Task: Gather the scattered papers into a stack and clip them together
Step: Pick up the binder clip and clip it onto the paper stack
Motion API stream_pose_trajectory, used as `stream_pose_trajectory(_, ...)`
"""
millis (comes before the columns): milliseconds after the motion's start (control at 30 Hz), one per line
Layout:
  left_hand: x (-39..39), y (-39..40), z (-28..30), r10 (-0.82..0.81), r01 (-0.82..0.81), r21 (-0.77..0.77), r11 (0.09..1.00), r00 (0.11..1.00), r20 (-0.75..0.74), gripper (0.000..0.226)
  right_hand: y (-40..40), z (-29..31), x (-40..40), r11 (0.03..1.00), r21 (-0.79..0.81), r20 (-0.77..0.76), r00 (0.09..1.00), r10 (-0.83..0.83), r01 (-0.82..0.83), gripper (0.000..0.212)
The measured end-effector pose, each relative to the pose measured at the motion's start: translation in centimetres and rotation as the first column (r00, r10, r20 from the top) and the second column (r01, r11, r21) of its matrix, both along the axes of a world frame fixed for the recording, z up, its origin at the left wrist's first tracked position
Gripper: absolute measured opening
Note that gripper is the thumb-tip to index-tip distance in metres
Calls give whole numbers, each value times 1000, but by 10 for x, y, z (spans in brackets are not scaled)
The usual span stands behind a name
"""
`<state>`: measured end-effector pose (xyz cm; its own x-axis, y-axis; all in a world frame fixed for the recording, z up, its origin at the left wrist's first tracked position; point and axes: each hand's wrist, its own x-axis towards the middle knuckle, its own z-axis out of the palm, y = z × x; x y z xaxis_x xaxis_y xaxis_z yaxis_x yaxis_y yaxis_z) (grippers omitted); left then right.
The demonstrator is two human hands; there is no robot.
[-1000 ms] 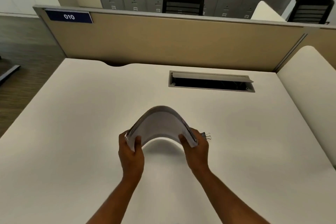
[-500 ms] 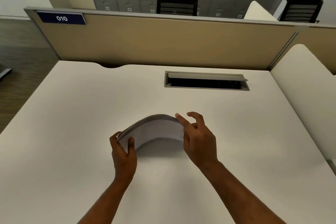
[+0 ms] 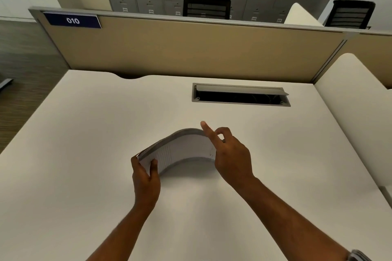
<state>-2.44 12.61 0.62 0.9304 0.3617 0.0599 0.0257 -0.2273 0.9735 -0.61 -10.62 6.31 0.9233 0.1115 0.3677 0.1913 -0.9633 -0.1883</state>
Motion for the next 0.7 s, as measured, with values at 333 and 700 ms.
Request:
stream_pose_trajectory(333, 4, 4, -3, -3, 3, 53, 999, 1000, -3, 39, -10, 0, 13, 997, 50, 84, 995, 51, -56, 89)
stream_pose_trajectory(700, 11, 9, 4, -19, 21, 68, 997, 999, -29, 35, -38, -55, 4, 530, 744, -446, 893, -61, 408, 17)
